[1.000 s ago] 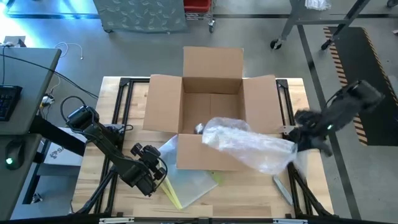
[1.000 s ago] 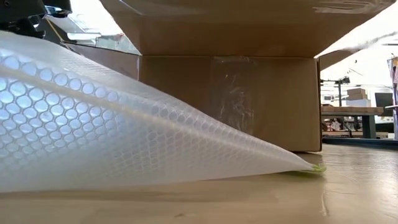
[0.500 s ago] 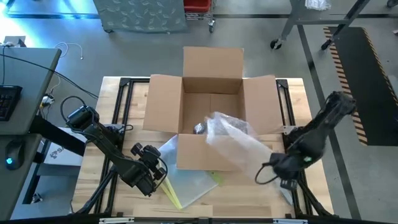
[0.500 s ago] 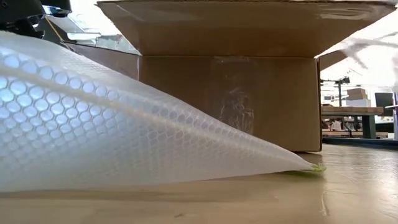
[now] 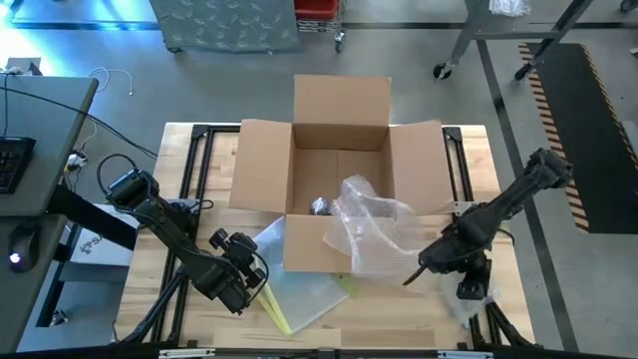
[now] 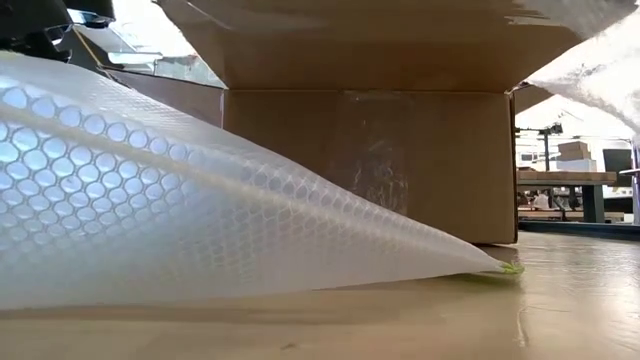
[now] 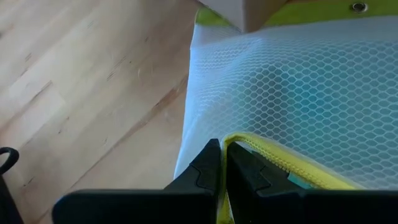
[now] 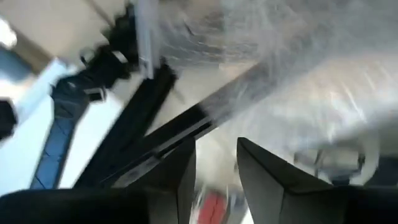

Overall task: Unpack boxes
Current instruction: Remove the bubble wrap from the cardboard box

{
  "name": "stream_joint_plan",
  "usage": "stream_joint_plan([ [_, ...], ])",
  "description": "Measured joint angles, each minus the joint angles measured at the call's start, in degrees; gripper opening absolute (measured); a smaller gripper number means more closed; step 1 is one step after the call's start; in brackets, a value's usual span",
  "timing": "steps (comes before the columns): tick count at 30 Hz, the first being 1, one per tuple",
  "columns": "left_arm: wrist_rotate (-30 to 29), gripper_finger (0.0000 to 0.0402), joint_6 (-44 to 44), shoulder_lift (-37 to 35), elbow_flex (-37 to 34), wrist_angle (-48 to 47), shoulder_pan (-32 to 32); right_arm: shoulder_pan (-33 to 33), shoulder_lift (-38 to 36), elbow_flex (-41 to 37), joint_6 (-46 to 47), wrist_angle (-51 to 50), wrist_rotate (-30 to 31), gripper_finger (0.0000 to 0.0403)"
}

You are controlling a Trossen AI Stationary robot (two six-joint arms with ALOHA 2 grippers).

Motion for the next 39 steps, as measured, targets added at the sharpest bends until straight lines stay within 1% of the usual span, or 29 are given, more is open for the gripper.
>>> stream_joint_plan([
  [3,-0.18,0.0,-0.25,0.0,0.0,-0.11,0.0,-0.96,-1.2,11.66,3.94,-5.67,9.16,0.0105],
  [5,-0.17,0.0,-0.25,0.0,0.0,-0.26,0.11,-1.2,-1.38,19.34,6.44,-8.52,17.52,0.0105],
  [6,-0.17,0.0,-0.27,0.0,0.0,-0.26,0.29,-1.18,-1.37,22.92,7.07,-8.9,22.98,0.0105],
  [7,-0.19,0.0,-0.27,0.0,0.0,-0.28,0.45,-1.09,-1.37,26.34,6.98,-8.19,29.95,0.0105],
  [9,-0.19,0.0,-0.29,0.0,0.0,-0.39,0.79,-0.7,-1.4,31.04,2.38,-5.67,46.86,0.0105],
  [11,-0.2,0.0,-0.31,0.0,0.0,-0.44,1.2,-1.25,-1.31,33.97,-1.17,-3.81,63.13,0.0103],
  [12,-0.27,0.0,-0.31,0.0,0.0,-0.48,1.51,-2.38,-1.29,34.65,-1.82,-3.77,69.35,0.01],
  [13,-0.62,0.0,-0.32,0.0,0.0,-0.55,1.83,-4.14,-1.3,34.88,-3.72,-3.3,72.79,0.0097],
  [14,-1.07,0.0,-0.35,0.0,0.0,-0.62,2.14,-6.37,-1.31,34.94,-7.53,-1.88,74.29,0.0093],
  [17,-1.66,0.0,-0.35,0.0,0.0,-0.66,3.39,-13.14,-1.13,33.24,-22.76,4.88,73.35,0.0083],
  [19,-1.73,0.0,-0.19,0.0,0.0,-0.67,4.21,-17.77,-1.1,30.73,-33.27,13.35,70.7,0.0077],
  [21,-1.76,0.0,0.08,0.0,0.0,-0.66,4.94,-22.34,-1.1,27.58,-41.85,22.44,65.25,0.0072],
  [22,-1.7,0.0,0.08,0.0,0.0,-0.65,5.25,-24.44,-0.9,25.72,-45.09,26.73,60.99,0.007],
  [24,-1.37,0.0,0.08,0.0,0.0,-0.61,5.67,-27.93,-0.07,22.57,-49.24,33.27,51.95,0.0065],
  [26,-0.59,0.0,0.08,0.0,0.0,-0.62,5.97,-30.34,1.19,19.74,-50.74,35.49,45.55,0.0061],
  [29,0.02,0.0,0.07,0.0,0.0,-0.61,5.97,-32.15,3.19,16.44,-51.57,33.54,41.27,0.0054],
  [32,0.54,0.0,-0.2,0.0,0.0,-0.61,5.97,-32.14,4.62,15.09,-51.27,26.79,40.22,0.0047],
  [39,1.47,0.0,-0.22,0.0,0.0,-0.61,5.95,-27.02,4.63,16.82,-42.11,6.36,39.04,0.0028],
])
